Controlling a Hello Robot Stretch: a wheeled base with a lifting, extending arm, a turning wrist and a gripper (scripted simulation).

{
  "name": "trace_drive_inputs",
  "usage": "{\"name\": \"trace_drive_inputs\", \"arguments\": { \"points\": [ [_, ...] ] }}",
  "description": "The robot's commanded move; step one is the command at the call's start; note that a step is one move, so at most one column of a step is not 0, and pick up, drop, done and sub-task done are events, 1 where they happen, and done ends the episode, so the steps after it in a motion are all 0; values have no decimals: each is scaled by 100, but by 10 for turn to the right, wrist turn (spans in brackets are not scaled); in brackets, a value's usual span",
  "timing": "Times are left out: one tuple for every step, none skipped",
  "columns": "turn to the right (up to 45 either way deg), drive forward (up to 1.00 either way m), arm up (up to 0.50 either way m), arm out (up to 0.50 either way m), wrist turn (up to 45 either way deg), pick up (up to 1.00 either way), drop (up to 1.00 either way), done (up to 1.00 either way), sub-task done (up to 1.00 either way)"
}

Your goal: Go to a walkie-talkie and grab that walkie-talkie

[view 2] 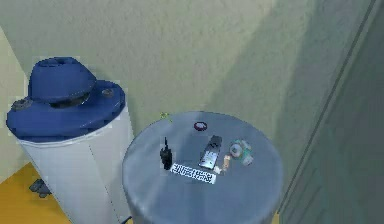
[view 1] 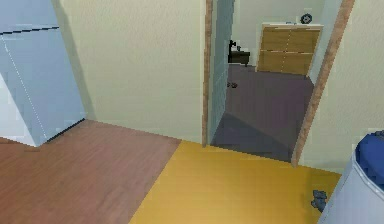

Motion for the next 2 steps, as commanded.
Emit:
{"name": "trace_drive_inputs", "arguments": {
  "points": [
    [0, 0, 38, 0, 0, 0, 0, 0, 0],
    [0, 0, 0, 28, 0, 0, 0, 0, 0]
  ]
}}
